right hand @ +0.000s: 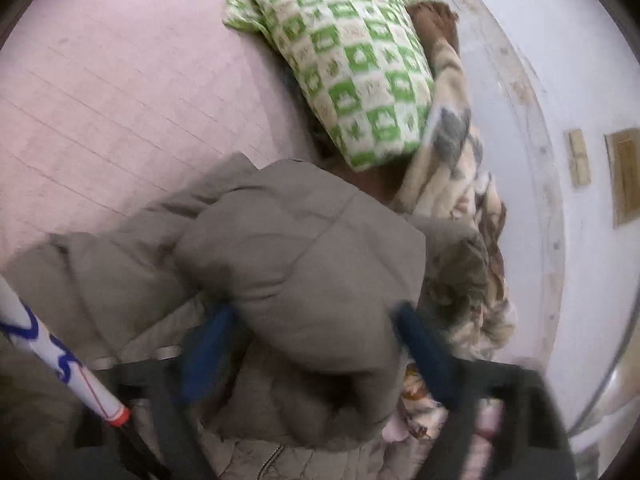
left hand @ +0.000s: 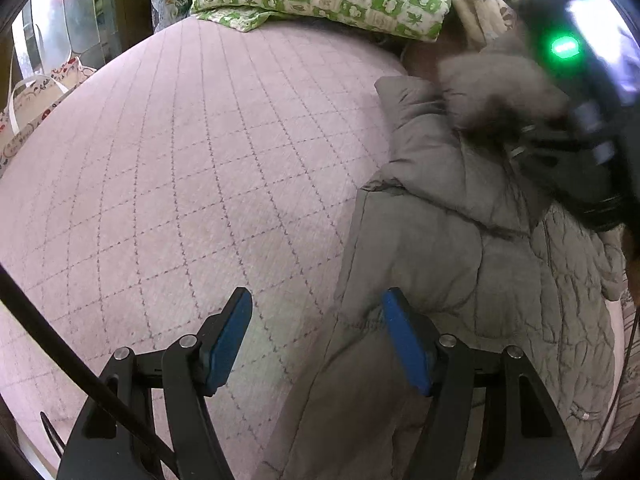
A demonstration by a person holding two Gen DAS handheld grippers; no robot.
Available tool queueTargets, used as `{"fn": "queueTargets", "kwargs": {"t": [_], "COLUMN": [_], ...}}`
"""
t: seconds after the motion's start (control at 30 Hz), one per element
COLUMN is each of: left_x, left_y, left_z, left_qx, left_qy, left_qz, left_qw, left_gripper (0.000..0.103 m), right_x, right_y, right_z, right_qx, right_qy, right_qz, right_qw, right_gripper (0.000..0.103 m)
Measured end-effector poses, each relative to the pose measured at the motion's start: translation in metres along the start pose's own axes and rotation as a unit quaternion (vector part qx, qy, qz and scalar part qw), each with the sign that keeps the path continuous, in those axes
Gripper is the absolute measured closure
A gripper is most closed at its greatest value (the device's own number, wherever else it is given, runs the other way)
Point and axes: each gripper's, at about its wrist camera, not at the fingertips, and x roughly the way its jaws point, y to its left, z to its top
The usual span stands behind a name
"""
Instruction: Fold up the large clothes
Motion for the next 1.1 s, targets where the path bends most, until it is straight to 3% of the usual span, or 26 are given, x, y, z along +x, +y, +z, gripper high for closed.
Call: {"fn": "queueTargets", "kwargs": {"t": [0.03,0.1,0.17,0.23,0.3,0.33,0.4,0.53,0.63,0.77,0.87,0.97,1.1], "left_x": [0.001,0.003,0.006,0.007,0.006,0.005,0.003,0.004,0.003,0.005,0.006,0.007,0.007], "left_y": [0.0,0.002,0.002,0.003,0.002,0.001,0.0,-0.005,-0.01,-0.017,-0.02,-0.021,-0.021], "left_z": [0.001,0.003,0.008,0.009,0.008,0.008,0.006,0.005,0.006,0.004,0.003,0.002,0.003], "left_qx": [-0.003,-0.011,-0.015,-0.018,-0.018,-0.017,-0.012,-0.004,0.003,0.017,0.026,0.03,0.033], "left_qy": [0.002,0.007,0.013,0.016,0.014,0.011,0.006,0.003,-0.003,-0.005,-0.006,-0.007,-0.004], "left_qz": [-0.001,-0.009,-0.018,-0.026,-0.027,-0.027,-0.025,-0.023,-0.02,-0.013,-0.006,-0.003,-0.003], "left_qw": [1.0,0.9999,0.9996,0.9994,0.9994,0.9994,0.9996,0.9997,0.9998,0.9998,0.9996,0.9995,0.9995], "left_gripper": [0.036,0.036,0.036,0.036,0.036,0.036,0.036,0.036,0.036,0.036,0.036,0.036,0.036], "right_x": [-0.001,-0.002,-0.004,-0.001,0.01,0.019,0.035,0.051,0.038,0.02,0.021,0.046,0.078], "right_y": [-0.01,-0.043,-0.081,-0.123,-0.15,-0.157,-0.154,-0.137,-0.148,-0.167,-0.162,-0.143,-0.112], "right_z": [-0.003,-0.014,-0.036,-0.075,-0.12,-0.148,-0.189,-0.258,-0.284,-0.261,-0.228,-0.198,-0.195], "right_qx": [0.028,0.115,0.219,0.347,0.459,0.512,0.552,0.555,0.578,0.566,0.544,0.522,0.501], "right_qy": [0.003,0.014,0.025,0.039,0.061,0.081,0.126,0.205,0.198,0.148,0.121,0.138,0.181], "right_qz": [0.008,0.032,0.067,0.118,0.157,0.176,0.186,0.156,0.143,0.135,0.158,0.186,0.17], "right_qw": [1.0,0.993,0.973,0.93,0.872,0.837,0.803,0.791,0.779,0.8,0.815,0.821,0.829], "right_gripper": [0.051,0.052,0.055,0.056,0.056,0.056,0.056,0.055,0.055,0.053,0.045,0.045,0.045]}}
